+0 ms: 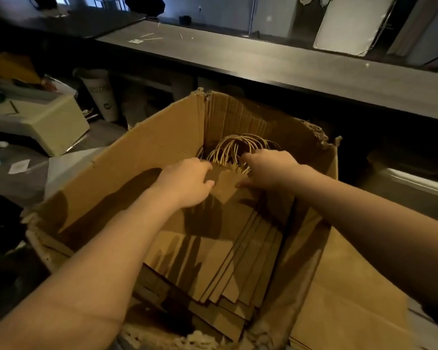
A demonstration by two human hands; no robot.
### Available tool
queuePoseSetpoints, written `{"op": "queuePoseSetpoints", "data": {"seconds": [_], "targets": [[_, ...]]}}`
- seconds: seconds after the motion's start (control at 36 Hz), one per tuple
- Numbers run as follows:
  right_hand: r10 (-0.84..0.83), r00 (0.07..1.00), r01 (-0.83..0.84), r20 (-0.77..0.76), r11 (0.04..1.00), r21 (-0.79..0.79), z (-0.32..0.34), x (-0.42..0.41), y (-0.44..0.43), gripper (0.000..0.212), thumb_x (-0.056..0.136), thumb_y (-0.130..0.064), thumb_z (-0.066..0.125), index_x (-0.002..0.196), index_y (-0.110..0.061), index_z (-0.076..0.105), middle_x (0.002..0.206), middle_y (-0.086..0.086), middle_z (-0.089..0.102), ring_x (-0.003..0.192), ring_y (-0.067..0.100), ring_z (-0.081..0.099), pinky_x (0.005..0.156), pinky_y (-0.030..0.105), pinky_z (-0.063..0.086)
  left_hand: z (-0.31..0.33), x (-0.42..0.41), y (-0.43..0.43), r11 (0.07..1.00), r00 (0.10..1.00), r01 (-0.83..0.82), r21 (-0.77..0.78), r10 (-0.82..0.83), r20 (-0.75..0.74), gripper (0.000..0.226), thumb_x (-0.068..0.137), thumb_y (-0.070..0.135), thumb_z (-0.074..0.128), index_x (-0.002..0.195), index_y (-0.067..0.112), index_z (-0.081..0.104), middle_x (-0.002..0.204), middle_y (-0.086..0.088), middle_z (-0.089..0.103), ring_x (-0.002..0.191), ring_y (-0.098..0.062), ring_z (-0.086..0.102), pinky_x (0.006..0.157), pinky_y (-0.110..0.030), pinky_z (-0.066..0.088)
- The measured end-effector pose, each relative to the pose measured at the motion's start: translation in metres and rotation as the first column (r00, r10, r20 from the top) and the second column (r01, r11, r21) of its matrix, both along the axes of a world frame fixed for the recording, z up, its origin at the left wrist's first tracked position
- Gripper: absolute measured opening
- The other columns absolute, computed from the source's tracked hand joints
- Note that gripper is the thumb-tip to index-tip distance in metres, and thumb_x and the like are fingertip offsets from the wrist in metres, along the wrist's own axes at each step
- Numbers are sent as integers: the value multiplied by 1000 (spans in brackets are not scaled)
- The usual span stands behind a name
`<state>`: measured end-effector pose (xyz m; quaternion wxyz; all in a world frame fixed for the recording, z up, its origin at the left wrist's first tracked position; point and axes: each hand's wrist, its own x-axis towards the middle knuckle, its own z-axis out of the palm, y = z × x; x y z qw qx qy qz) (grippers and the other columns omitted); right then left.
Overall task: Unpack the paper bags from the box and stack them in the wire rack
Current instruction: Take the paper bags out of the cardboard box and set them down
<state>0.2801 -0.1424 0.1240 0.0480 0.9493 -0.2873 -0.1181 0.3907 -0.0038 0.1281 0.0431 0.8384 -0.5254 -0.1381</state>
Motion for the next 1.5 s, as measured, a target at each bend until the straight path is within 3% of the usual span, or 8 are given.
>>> {"op": "queuePoseSetpoints", "data": {"seconds": [0.11, 0.28, 0.72, 0.86, 1.03, 1.17, 1.31, 1.5], "targets": [[-26, 989, 18, -144, 998, -58, -14, 4, 3, 61, 82, -64, 54, 119, -16, 55, 93, -1, 54, 86, 16, 57, 66, 27, 48, 1, 7, -2, 1000, 999, 17, -9, -17, 31, 45, 97, 37, 44, 140, 22, 41, 138, -2, 45, 123, -23, 46, 94, -37, 43], [-109, 958, 106, -266, 994, -25, -28, -7, -3, 77, 78, -68, 54, 132, -14, 44, 126, 6, 51, 114, 26, 51, 92, 38, 42, 3, 4, -11, 998, 995, 55, 22, -57, 80, 42, 97, 40, 42, 133, 18, 49, 131, -5, 50, 120, -26, 47, 96, -41, 42], [-145, 959, 187, -243, 969, 160, -30, -16, -6, 78, 74, -60, 67, 128, -9, 45, 111, 6, 54, 102, 22, 53, 87, 35, 50, -4, -5, -21, 975, 979, 181, 131, -191, 68, 46, 98, 43, 40, 137, 19, 46, 139, -7, 45, 127, -29, 41, 102, -46, 37], [-95, 993, 107, -68, 973, 206, -25, -20, -6, 42, 78, -44, 71, 101, -14, 54, 91, 0, 54, 82, 16, 53, 61, 26, 44, -4, -5, -11, 976, 990, 136, 170, -141, 14, 47, 98, 42, 40, 141, 23, 40, 144, -7, 40, 131, -28, 38, 105, -45, 37], [7, 982, -42, 190, 983, 181, -18, -15, 11, 25, 87, -29, 65, 100, -13, 52, 97, 3, 58, 85, 18, 57, 73, 32, 53, -8, 0, 10, 981, 998, 18, 192, -7, -56, 47, 98, 42, 42, 141, 24, 40, 146, -4, 39, 131, -26, 39, 103, -43, 40], [-165, 917, -39, 362, 868, 494, -2, -23, 21, 11, 95, -16, 53, 98, -14, 43, 88, 8, 61, 69, 21, 67, 61, 33, 58, -12, -5, 23, 977, 990, -85, 196, 104, -92, 49, 97, 40, 43, 142, 22, 38, 144, -5, 40, 127, -25, 43, 102, -41, 42], [-373, 812, -85, 449, 686, 723, 13, -42, 25, 11, 95, -16, 53, 91, -16, 43, 94, 10, 59, 69, 24, 70, 54, 31, 59, -10, -28, 22, 978, 959, -189, 91, 204, -195, 64, 97, 43, 43, 151, 27, 12, 156, -5, 18, 138, -27, 31, 109, -44, 35], [-553, 622, -208, 554, 565, 799, 30, -77, 26, 13, 94, -16, 54, 101, -9, 45, 90, 10, 65, 69, 18, 71, 54, 27, 59, 3, -68, 11, 964, 954, -247, -104, 222, -201, 66, 97, 50, 36, 150, 33, 2, 159, 4, 3, 143, -26, 18, 112, -48, 29]]}}
